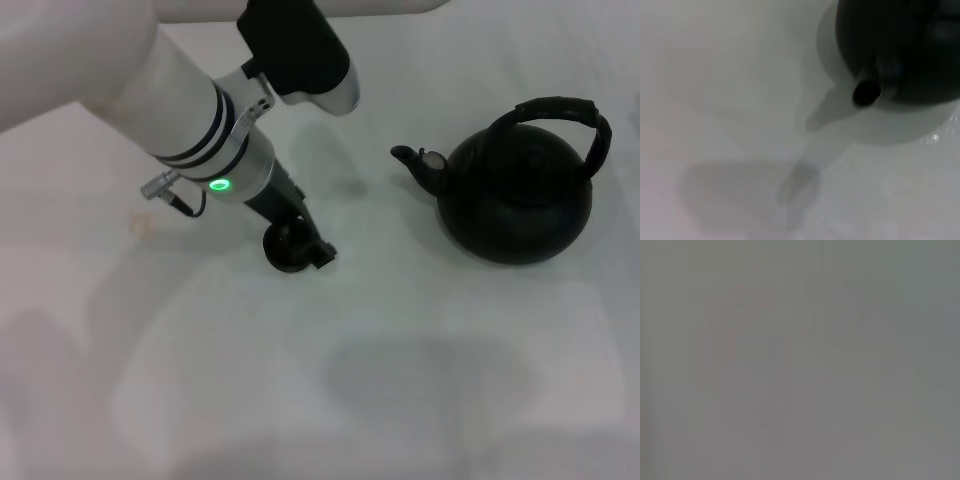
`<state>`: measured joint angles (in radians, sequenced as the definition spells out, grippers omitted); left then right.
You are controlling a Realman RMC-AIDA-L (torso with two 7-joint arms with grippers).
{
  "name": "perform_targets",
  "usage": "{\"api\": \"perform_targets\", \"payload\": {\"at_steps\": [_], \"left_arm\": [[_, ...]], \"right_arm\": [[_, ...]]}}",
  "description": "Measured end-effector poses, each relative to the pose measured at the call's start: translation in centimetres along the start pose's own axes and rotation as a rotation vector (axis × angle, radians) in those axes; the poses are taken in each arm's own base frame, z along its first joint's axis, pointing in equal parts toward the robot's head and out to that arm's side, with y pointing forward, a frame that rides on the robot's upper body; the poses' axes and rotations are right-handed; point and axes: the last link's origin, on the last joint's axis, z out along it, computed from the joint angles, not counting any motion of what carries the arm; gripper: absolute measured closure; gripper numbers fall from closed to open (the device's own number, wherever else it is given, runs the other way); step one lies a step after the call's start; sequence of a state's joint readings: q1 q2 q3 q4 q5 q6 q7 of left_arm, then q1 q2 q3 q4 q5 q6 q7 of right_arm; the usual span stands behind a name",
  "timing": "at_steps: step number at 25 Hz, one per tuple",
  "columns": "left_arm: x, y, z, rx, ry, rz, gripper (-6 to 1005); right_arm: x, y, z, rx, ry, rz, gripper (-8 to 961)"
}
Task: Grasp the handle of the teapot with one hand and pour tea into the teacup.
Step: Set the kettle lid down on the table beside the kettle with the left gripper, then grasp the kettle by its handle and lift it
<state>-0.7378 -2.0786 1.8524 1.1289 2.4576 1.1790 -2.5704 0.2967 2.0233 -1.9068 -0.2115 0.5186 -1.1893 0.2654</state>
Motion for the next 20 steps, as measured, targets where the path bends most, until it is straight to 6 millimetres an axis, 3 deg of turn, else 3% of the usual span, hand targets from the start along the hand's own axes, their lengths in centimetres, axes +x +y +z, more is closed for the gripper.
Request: {"api": "perform_targets", "payload": {"at_steps": [20], "left_arm": [[4.5,-0.5,-2.5,0.052,0.284,0.096,167]], "right_arm": [[0.0,0.0,-0.3,-0.001,-0.002,0.001,107]]}}
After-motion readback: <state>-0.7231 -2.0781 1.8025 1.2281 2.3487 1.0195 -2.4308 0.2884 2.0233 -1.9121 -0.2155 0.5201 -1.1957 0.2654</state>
